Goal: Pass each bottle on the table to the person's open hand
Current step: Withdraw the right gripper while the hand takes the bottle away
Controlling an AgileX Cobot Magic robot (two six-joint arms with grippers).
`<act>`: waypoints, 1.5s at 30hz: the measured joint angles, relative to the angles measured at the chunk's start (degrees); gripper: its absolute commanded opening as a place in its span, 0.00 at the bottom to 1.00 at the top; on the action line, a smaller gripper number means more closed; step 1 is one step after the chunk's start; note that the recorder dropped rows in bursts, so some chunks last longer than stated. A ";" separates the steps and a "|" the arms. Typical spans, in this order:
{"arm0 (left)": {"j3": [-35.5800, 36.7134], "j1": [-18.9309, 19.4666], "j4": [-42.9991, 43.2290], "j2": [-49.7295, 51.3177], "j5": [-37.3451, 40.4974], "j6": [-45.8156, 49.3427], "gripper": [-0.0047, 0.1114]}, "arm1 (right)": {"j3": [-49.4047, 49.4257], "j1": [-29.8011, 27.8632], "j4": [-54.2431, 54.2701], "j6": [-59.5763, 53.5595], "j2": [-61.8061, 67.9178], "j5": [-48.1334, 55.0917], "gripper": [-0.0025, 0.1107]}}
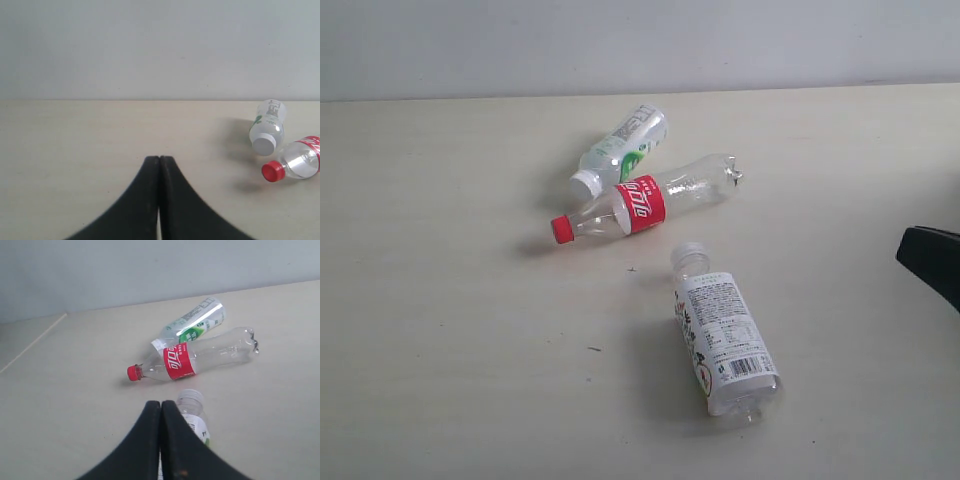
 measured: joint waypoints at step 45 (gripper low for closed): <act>0.00 0.00 0.00 0.00 0.00 0.00 0.04 | 0.30 0.00 3.79 -11.14 0.00 3.94 0.05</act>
